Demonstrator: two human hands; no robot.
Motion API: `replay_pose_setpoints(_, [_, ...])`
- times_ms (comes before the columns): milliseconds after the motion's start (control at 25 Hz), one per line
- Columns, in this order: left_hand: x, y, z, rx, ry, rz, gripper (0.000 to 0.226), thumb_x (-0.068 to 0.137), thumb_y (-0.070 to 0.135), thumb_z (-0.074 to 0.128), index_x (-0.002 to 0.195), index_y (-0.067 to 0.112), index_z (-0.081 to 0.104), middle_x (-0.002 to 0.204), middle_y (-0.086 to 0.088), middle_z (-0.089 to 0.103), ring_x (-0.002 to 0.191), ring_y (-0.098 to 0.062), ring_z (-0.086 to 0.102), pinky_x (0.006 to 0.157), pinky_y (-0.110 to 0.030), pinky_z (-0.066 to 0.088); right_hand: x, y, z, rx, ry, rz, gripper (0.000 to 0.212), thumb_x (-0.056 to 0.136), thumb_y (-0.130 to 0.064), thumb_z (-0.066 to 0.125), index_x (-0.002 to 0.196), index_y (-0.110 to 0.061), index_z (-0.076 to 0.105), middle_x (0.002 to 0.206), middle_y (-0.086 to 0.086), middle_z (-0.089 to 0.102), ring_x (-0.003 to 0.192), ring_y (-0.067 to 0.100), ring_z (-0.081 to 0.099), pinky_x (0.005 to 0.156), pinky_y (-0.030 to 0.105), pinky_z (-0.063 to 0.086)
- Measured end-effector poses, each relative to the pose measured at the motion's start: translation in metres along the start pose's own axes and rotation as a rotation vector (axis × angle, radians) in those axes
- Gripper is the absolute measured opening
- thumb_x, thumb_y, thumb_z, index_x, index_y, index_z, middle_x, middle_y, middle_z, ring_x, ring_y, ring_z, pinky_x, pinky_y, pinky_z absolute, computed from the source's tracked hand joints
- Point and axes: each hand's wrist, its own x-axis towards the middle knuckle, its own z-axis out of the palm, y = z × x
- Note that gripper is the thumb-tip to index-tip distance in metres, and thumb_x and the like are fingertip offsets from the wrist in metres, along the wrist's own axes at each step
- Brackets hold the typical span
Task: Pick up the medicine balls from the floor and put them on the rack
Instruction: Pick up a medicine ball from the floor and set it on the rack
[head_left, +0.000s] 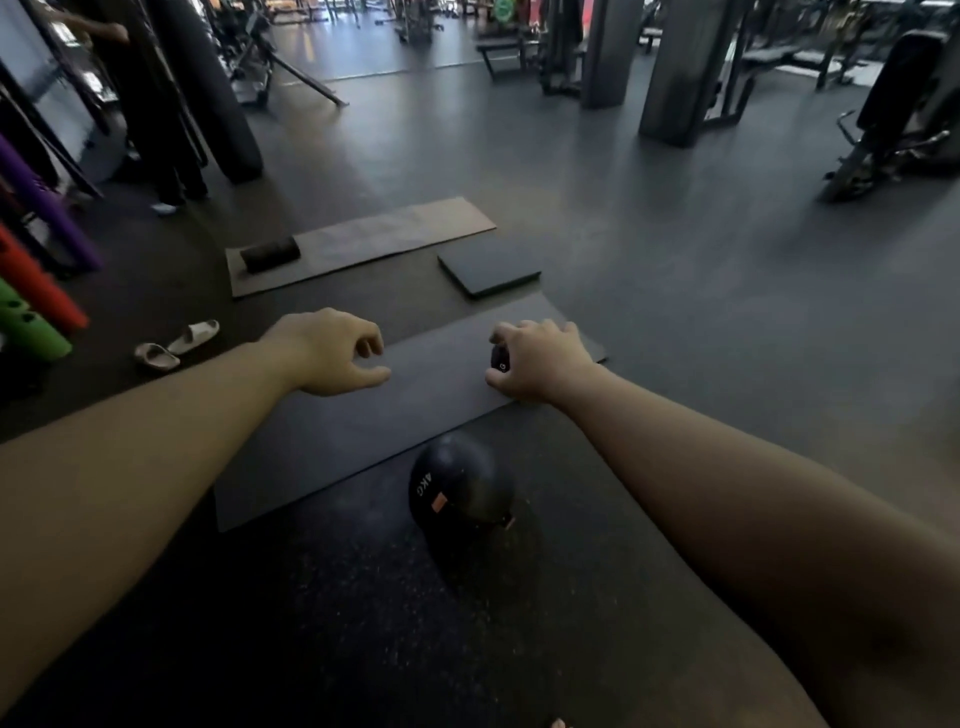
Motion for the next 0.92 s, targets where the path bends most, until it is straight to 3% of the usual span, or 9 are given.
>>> replay_pose_setpoints(480, [0.092, 0.023, 0.04, -0.076, -0.067, -0.153, 0.049, 0.094, 0.066, 0.061, 0.132, 0.034, 0.063, 0.126, 0.012, 0.064, 0.105, -0.011, 0.061, 0.08, -0.032, 0.05, 0.1, 0.07, 0.038, -0.046, -0.075, -0.136, 0.065, 0.092, -0.059, 0.053, 0.148, -0.026, 0.046, 0.143, 0.008, 0.056, 0.132, 0.035, 0.05, 0.108, 0.055, 0.034])
replay_pose_setpoints(680, [0.15, -0.011, 0.082, -0.132, -0.078, -0.192, 0.05, 0.094, 0.068, 0.06, 0.131, 0.036, 0.063, 0.124, 0.014, 0.064, 0.107, -0.011, 0.062, 0.083, -0.033, 0.054, 0.168, 0.075, 0.079, -0.08, -0.134, -0.17, 0.064, 0.092, -0.059, 0.053, 0.148, -0.027, 0.046, 0.143, 0.008, 0.055, 0.133, 0.035, 0.048, 0.106, 0.054, 0.033])
replay_pose_setpoints(920, [0.223, -0.073, 0.125, -0.15, -0.082, -0.234, 0.051, 0.095, 0.069, 0.057, 0.132, 0.035, 0.063, 0.129, 0.012, 0.065, 0.102, -0.01, 0.058, 0.078, -0.03, 0.044, 0.278, 0.064, 0.116, -0.121, -0.188, -0.22, 0.064, 0.092, -0.061, 0.053, 0.147, -0.029, 0.046, 0.144, 0.008, 0.054, 0.133, 0.036, 0.047, 0.106, 0.053, 0.033])
